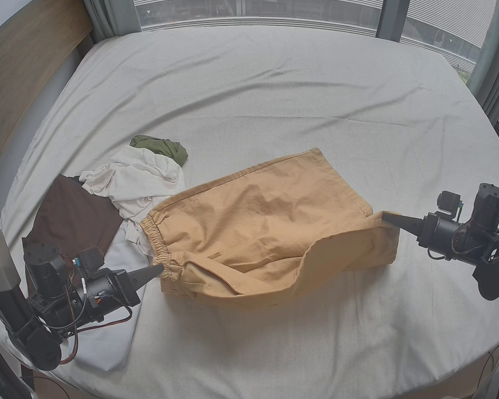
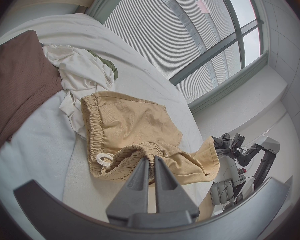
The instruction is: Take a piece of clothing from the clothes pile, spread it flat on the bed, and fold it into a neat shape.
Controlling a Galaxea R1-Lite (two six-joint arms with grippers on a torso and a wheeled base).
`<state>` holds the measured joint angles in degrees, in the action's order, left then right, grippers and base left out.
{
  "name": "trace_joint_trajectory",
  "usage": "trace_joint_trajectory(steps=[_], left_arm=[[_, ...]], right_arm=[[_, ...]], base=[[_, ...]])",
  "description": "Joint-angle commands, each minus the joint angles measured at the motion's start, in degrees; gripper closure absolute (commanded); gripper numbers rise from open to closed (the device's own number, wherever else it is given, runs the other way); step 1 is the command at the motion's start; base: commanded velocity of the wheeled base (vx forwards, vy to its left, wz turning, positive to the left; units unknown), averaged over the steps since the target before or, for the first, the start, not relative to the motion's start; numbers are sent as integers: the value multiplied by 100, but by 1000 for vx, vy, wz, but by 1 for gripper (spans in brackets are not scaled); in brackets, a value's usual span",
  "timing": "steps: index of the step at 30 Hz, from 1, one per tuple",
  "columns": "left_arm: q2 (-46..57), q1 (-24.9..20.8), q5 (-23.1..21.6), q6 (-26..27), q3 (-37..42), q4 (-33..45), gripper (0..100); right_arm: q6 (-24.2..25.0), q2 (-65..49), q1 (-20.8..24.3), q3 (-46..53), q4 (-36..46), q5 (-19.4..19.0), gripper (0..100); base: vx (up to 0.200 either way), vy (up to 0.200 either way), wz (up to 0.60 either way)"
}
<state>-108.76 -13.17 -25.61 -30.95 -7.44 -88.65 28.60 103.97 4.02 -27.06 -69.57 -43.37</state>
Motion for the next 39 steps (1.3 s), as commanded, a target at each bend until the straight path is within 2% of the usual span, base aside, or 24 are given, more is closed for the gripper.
trace_joint_trajectory(steps=[1,16,30,39], left_arm=[[57,16,12,1,-47,-3,100],[163,7,21,1,-91,-3,100],[207,16,21,10,-47,6,100],[163,262,100,10,-135,6,100]], right_arm=[[76,62,-16,-124,-4,-4,100],[322,35,-24,-528,-4,-4,100],[331,220,46,-1178,23,-4,100],[322,580,46,-1802,102,4,100]], base=[[0,0,0],[0,0,0],[0,0,0],[0,0,0]])
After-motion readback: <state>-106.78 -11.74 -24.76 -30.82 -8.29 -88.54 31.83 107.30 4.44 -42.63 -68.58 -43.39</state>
